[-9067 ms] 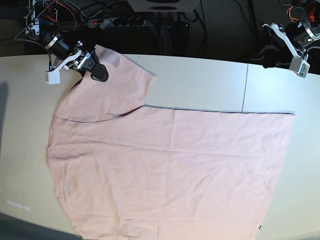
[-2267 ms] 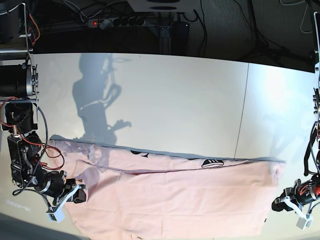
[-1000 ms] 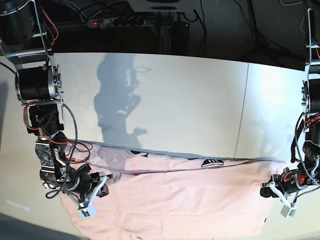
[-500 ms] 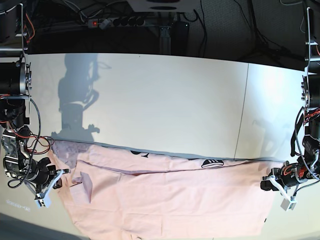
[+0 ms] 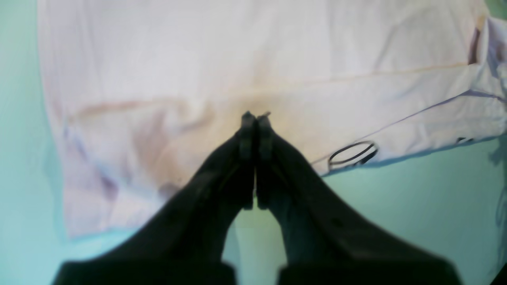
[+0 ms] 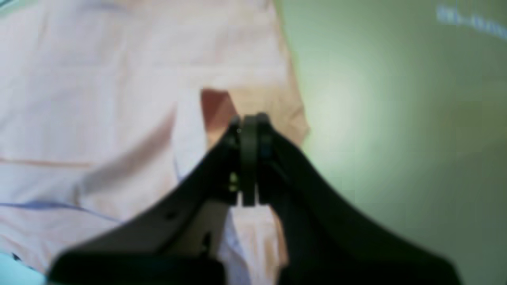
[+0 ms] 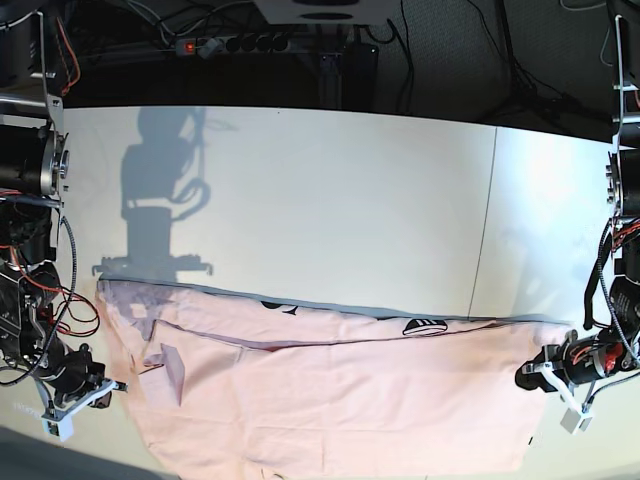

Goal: Fold the T-shirt properly
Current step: 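Lower the folded edge onto the shirt and open both grippers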

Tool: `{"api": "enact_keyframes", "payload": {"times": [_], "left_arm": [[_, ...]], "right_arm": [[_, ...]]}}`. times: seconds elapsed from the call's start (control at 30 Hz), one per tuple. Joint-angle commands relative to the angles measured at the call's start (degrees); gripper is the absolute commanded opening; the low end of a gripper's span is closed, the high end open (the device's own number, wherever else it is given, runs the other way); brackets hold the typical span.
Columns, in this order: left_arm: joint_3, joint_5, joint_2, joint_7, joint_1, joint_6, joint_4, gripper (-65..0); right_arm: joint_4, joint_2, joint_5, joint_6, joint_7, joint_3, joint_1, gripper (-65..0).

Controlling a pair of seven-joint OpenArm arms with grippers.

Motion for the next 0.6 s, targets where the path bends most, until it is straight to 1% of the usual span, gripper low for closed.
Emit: {"api": "enact_keyframes", "payload": {"times": [0.0, 0.03, 0.07, 0.1, 0.2, 0.27, 0.33, 0.43, 0.5, 0.57], "left_arm": [[-0.2, 0.6, -0.8, -2.3, -1.9, -0.1, 0.9, -65.0], [-0.2, 2.2, -0.7, -4.1, -1.9, 0.0, 0.9, -65.0], [-0.2, 4.1, -0.6, -5.8, -1.7, 1.0, 0.9, -65.0], [-0.2, 5.8, -0.3, -7.0, -1.6, 2.7, 0.9, -65.0], [-0.2, 12.3, 1.4, -11.2, -1.6, 6.1, 0.8, -65.0], [-0.2, 15.7, 3.0, -12.6, -1.4, 8.3, 0.7, -65.0], [-0.2, 19.0, 4.6, -13.5, -0.9, 10.6, 0.1, -65.0], [-0.2, 21.9, 6.4, -16.0, 0.1, 11.1, -3.9, -65.0], [-0.2, 22.7, 7.2, -18.7, 1.1, 11.1, -7.0, -65.0], [-0.2, 23.7, 7.7, -20.4, 2.0, 11.1, -9.3, -65.0]], "right_arm": [[1.1, -0.3, 0.5, -1.4, 0.6, 0.3, 2.4, -65.0], [0.9, -1.0, 0.3, -1.4, 0.6, 0.3, 2.4, -65.0], [0.7, -1.9, -0.5, -1.5, 0.8, 0.3, 2.4, -65.0], [0.3, -2.8, -1.7, -1.5, 1.4, 0.3, 2.3, -65.0], [-2.6, -5.7, -6.9, -1.5, 5.1, 0.3, 2.4, -65.0], [-5.6, -7.0, -10.1, -1.5, 7.6, 0.3, 2.3, -65.0], [-9.9, -7.5, -12.7, -1.6, 10.2, 0.3, 2.3, -65.0], [-16.9, -7.9, -14.4, -1.7, 12.4, 0.3, 2.3, -65.0], [-20.5, -7.8, -14.8, -1.5, 12.4, 0.3, 2.1, -65.0], [-21.4, -7.7, -15.3, -0.4, 12.2, 0.3, 0.8, -65.0]]}}
